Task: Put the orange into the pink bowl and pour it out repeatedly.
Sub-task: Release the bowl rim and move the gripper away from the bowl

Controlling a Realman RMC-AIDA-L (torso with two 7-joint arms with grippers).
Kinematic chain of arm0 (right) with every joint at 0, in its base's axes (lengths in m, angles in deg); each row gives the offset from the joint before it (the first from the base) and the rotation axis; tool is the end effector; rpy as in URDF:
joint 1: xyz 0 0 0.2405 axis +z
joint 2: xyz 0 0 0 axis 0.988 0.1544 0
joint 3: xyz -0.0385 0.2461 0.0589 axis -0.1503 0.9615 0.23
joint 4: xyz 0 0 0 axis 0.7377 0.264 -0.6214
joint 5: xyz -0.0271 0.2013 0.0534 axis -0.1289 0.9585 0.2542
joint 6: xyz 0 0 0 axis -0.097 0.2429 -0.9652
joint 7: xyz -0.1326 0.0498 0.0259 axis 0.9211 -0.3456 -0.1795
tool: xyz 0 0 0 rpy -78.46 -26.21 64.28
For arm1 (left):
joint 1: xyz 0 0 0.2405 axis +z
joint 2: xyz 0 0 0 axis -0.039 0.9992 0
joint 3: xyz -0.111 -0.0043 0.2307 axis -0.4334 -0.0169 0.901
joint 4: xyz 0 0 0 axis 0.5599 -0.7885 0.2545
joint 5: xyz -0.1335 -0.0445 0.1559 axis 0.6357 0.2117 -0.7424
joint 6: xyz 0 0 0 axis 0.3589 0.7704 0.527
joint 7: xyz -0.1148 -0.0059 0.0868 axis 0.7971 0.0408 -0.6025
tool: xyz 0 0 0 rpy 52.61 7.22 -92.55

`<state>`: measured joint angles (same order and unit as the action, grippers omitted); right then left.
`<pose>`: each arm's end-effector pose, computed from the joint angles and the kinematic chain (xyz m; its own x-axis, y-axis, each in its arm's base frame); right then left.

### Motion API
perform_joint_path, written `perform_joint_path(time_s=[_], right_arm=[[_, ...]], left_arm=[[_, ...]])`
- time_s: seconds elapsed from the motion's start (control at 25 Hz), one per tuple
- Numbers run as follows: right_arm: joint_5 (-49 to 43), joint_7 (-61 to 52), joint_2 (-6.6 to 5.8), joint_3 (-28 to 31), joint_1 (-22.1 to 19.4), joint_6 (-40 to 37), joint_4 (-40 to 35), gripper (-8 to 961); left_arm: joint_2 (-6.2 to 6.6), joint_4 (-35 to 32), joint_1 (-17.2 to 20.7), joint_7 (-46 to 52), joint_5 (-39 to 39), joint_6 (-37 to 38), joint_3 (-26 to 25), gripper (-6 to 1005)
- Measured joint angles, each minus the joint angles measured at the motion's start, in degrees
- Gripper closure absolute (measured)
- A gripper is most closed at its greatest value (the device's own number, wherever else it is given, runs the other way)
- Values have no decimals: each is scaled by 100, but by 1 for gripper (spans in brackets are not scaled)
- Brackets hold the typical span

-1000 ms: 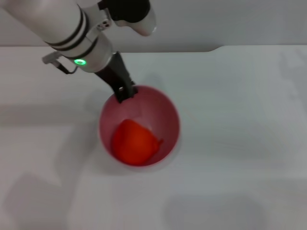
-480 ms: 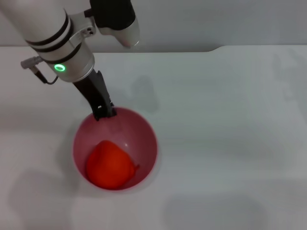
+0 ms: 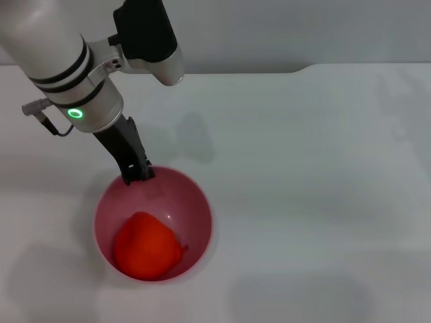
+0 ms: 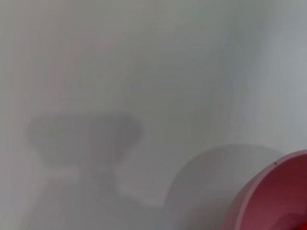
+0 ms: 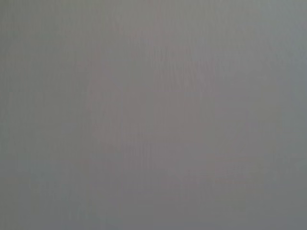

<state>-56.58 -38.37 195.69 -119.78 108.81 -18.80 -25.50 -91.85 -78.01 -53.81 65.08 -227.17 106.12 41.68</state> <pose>0.2330 0.3734 0.0662 0.4408 0.5110 -0.7380 -0.6939 -0.3276 -0.6412 -0.1504 0.3925 -0.0131 0.8284 0.2506 -0.5010 0.1509 -0.9611 -0.2314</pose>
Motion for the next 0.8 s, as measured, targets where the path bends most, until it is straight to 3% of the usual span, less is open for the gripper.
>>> perform_joint_path(time_s=[0.8], right_arm=[[11,-145,1,-23,8,-1,0,451]], left_arm=[[-7,233,86,5,-3,-513,5,862]])
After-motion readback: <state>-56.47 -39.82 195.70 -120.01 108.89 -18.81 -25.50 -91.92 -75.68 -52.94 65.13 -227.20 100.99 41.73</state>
